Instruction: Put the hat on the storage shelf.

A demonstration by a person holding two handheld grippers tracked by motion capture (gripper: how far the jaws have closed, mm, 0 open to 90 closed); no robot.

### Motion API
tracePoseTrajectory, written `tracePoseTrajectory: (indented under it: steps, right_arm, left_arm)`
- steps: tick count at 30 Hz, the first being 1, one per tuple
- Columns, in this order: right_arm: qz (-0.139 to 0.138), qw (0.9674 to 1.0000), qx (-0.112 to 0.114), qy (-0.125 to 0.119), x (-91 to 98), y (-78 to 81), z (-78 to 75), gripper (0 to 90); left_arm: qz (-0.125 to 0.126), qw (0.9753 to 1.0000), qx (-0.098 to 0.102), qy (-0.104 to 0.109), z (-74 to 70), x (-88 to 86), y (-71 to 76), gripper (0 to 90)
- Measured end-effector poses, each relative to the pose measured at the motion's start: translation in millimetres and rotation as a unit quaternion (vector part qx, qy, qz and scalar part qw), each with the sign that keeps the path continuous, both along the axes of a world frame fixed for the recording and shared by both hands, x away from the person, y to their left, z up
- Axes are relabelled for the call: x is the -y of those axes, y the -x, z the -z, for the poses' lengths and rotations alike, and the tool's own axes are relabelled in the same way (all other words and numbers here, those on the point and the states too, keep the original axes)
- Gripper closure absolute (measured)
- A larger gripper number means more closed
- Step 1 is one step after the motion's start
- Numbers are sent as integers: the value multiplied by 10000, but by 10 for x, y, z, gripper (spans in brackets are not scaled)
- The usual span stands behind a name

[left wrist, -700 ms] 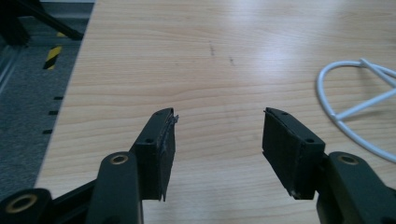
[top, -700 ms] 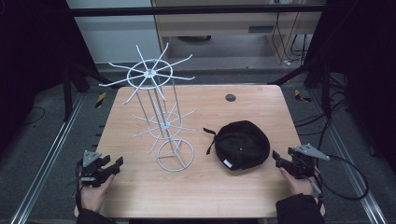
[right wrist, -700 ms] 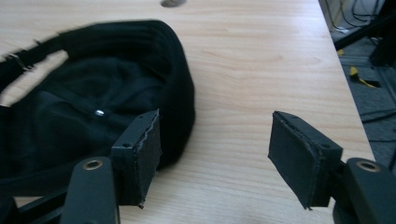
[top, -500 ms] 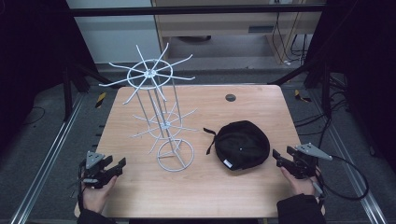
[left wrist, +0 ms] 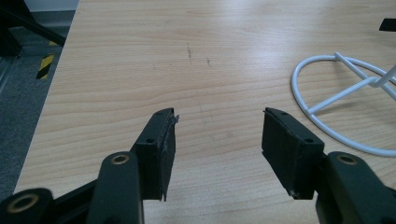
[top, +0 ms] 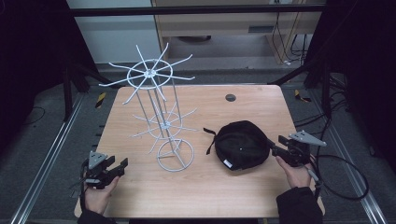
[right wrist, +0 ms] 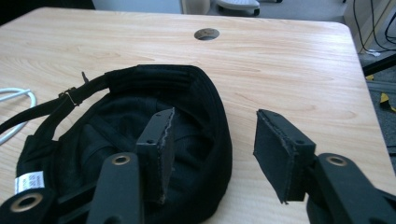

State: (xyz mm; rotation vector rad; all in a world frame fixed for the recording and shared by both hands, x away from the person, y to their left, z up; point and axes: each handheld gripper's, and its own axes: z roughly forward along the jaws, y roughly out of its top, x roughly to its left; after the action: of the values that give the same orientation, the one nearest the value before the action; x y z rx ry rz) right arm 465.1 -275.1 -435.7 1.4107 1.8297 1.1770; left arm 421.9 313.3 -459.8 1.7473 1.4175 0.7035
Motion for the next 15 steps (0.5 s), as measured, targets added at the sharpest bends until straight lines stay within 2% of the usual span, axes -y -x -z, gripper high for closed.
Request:
tracePoseTrajectory:
  steps: [3,8,12,15]
  right_arm:
    - [-49,9999,-117,76,-65,-133,14,512]
    - [-61,9995,-230,220,-98,-259,64,531]
    - [4,9983,-494,301,-116,-361,166,542]
    - [-4,9975,-598,371,-114,-390,225,568]
  left_arm:
    - [-28,10000,1,-5,-5,-5,0,445]
    - [-5,10000,-21,-19,-4,0,1,447]
    - [-11,9999,-49,-90,8,16,-6,447]
    - [-14,9999,-54,-99,11,18,-12,452]
